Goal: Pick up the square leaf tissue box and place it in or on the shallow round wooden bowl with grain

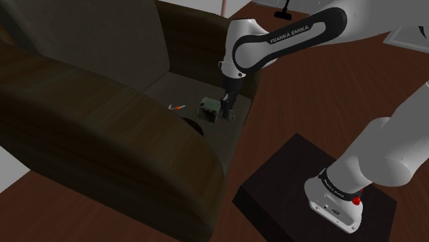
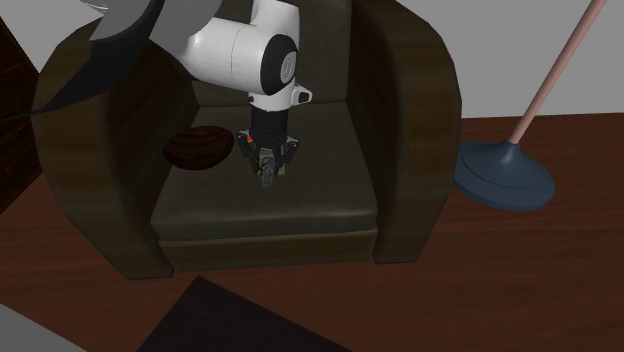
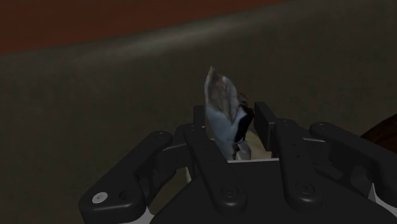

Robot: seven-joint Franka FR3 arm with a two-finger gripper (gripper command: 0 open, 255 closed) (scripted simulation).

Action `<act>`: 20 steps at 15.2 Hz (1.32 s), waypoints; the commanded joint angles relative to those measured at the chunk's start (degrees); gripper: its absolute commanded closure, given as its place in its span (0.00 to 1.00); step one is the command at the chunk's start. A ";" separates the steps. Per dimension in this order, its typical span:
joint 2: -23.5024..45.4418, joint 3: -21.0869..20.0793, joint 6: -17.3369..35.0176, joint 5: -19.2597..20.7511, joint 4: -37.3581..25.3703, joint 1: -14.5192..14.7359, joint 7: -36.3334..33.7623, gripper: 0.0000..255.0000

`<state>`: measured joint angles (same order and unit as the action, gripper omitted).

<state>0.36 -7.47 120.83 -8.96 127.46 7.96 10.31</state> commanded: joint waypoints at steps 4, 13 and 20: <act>-0.39 0.01 -0.73 0.01 -0.35 -0.01 -0.07 1.00; -3.52 0.17 -7.53 0.14 -4.07 -0.15 -0.72 1.00; -5.27 0.30 -12.82 0.25 -7.63 -0.25 -1.24 1.00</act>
<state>-4.55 -7.19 108.66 -8.70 120.16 7.72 9.12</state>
